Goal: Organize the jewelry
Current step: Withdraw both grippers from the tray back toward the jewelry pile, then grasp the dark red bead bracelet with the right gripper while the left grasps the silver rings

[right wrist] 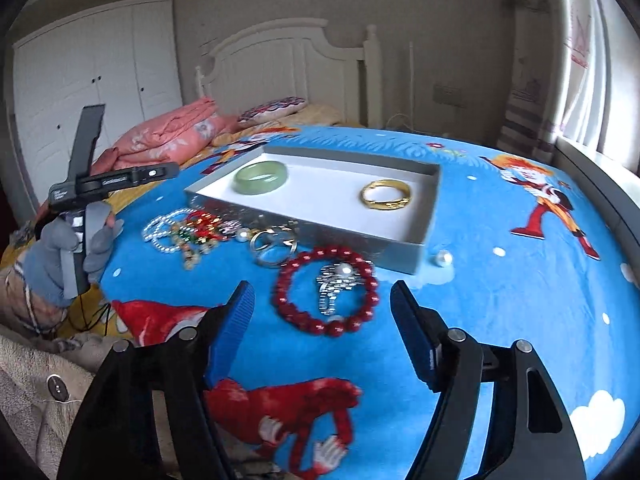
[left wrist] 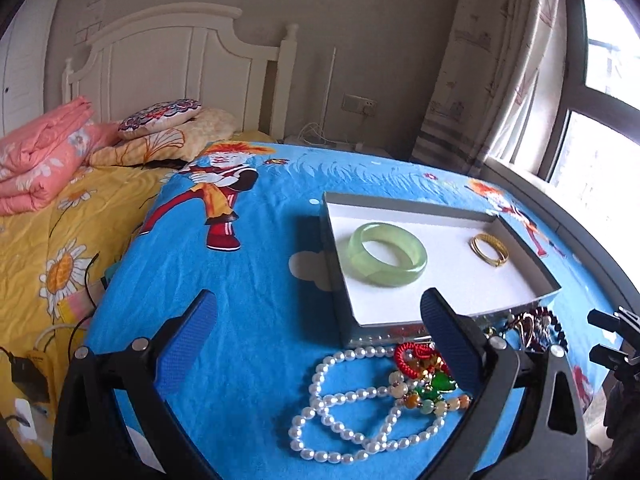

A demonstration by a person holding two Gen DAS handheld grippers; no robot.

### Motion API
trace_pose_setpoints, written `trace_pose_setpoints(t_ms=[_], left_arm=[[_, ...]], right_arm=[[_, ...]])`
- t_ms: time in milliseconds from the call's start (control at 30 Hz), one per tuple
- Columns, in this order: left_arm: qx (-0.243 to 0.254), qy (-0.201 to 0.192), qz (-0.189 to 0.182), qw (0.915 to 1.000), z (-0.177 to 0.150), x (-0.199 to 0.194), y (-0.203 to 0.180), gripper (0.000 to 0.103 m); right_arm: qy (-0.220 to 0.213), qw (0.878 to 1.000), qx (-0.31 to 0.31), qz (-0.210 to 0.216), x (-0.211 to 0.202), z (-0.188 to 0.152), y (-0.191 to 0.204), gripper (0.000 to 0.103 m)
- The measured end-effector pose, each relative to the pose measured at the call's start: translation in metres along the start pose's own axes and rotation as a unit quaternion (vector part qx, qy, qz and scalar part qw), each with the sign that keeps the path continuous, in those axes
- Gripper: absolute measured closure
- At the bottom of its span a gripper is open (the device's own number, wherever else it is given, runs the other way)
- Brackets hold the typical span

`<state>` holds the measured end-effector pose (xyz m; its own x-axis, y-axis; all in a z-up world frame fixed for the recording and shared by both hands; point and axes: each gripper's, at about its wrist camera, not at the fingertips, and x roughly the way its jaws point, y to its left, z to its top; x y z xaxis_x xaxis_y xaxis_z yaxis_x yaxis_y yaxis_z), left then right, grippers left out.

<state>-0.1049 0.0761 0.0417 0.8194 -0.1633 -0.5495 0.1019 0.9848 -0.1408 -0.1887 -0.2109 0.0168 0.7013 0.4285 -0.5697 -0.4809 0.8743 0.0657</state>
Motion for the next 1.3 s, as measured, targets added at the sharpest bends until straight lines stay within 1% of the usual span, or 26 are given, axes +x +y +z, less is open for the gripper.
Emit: trace_pose_setpoints(t_ms=[100, 200, 300, 400, 533, 633, 700, 833, 867, 900, 1033, 1100, 1167, 1300], left_arm=[[0.013, 0.010, -0.009, 0.9998, -0.002, 0.005, -0.004, 0.002], [0.021, 0.016, -0.021, 0.9994, -0.003, 0.008, -0.004, 0.002], [0.033, 0.023, -0.025, 0.9988, -0.003, 0.011, -0.007, 0.002], [0.050, 0.026, -0.013, 0.9983, -0.004, 0.011, -0.014, 0.002], [0.090, 0.024, 0.012, 0.9956, -0.008, 0.011, -0.027, 0.002], [0.120, 0.025, 0.015, 0.9924, -0.011, 0.011, -0.036, 0.002], [0.124, 0.026, 0.018, 0.9918, -0.012, 0.012, -0.037, 0.002], [0.117, 0.029, 0.015, 0.9926, -0.012, 0.013, -0.036, 0.002], [0.119, 0.029, 0.015, 0.9924, -0.012, 0.013, -0.037, 0.002], [0.121, 0.029, 0.016, 0.9921, -0.012, 0.013, -0.038, 0.002], [0.123, 0.034, 0.016, 0.9917, -0.012, 0.014, -0.038, 0.002], [0.123, 0.033, 0.016, 0.9917, -0.012, 0.011, -0.040, 0.002], [0.126, 0.029, 0.012, 0.9916, -0.012, 0.006, -0.045, 0.002], [0.130, 0.033, -0.029, 0.9906, -0.016, -0.003, -0.068, 0.002]], right_arm=[[0.012, 0.999, -0.032, 0.008, 0.012, 0.004, 0.021, 0.053], [0.032, 0.998, -0.056, -0.005, 0.025, 0.009, 0.031, 0.060], [0.052, 0.996, -0.065, -0.010, 0.037, 0.011, 0.033, 0.066], [0.067, 0.996, -0.064, -0.014, 0.045, 0.011, 0.032, 0.070], [0.077, 0.995, -0.062, -0.012, 0.050, 0.011, 0.030, 0.070], [0.082, 0.995, -0.060, -0.009, 0.053, 0.009, 0.031, 0.070], [0.090, 0.994, -0.059, -0.012, 0.058, 0.008, 0.031, 0.070], [0.086, 0.995, -0.043, -0.005, 0.060, 0.008, 0.026, 0.071], [0.085, 0.995, -0.045, -0.007, 0.060, 0.007, 0.026, 0.074], [0.082, 0.995, -0.051, -0.010, 0.059, 0.007, 0.027, 0.083], [0.071, 0.996, -0.054, -0.014, 0.055, 0.005, 0.027, 0.086], [0.056, 0.998, -0.038, -0.014, 0.048, 0.006, 0.021, 0.087], [0.032, 0.999, -0.020, -0.010, 0.037, 0.010, 0.013, 0.087], [-0.015, 1.000, 0.006, -0.023, 0.014, 0.020, -0.003, 0.087]])
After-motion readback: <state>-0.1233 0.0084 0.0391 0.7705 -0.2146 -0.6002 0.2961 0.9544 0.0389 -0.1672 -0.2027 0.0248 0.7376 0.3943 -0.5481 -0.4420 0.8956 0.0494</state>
